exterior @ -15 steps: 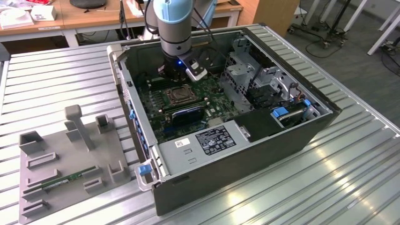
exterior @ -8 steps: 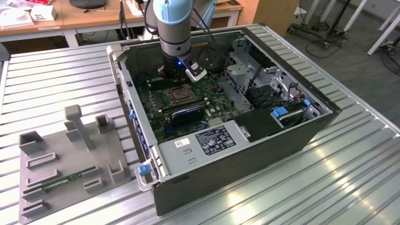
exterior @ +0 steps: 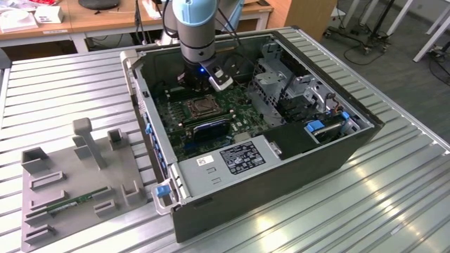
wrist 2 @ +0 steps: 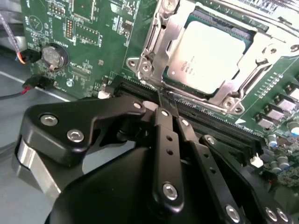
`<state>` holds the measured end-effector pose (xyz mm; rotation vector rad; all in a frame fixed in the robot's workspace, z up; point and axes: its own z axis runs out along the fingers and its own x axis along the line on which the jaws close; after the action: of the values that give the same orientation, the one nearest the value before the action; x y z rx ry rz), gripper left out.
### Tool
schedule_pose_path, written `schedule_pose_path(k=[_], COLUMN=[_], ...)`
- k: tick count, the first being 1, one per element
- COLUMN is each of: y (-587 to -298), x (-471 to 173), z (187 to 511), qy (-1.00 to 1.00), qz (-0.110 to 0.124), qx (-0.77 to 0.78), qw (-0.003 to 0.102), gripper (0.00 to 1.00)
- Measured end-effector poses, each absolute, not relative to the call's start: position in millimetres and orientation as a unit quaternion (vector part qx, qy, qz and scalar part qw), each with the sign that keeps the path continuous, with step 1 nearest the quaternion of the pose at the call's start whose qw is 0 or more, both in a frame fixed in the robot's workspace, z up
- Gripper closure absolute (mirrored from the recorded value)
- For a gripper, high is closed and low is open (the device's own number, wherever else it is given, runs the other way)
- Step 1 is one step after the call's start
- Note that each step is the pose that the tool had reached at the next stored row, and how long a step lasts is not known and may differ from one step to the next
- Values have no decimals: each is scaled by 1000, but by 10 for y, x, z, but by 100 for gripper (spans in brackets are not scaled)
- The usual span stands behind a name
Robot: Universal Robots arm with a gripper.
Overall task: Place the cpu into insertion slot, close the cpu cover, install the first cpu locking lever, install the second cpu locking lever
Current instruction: 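Install the first cpu locking lever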
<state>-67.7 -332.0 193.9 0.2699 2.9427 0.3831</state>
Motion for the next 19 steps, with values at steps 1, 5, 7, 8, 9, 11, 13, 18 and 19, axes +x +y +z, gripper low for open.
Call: schedule_pose_path(k=[1, 5, 7, 8, 9, 11, 13, 18, 19], y=[-3320, -3320, -3320, -3320, -3320, -3320, -3320, -3320, -3320], x=[-677, -677, -677, -677, -678, -677, -677, -677, -675], z=[1960, 2043, 2082, 2093, 2099, 2100, 2101, 2102, 2103], qy=[984, 984, 984, 984, 984, 984, 984, 984, 985], qz=[128, 128, 128, 128, 128, 128, 128, 128, 128], qx=[90, 90, 90, 90, 90, 90, 90, 90, 90], qw=[81, 81, 81, 81, 81, 81, 81, 81, 80], gripper=[89, 89, 89, 89, 89, 89, 89, 89, 89])
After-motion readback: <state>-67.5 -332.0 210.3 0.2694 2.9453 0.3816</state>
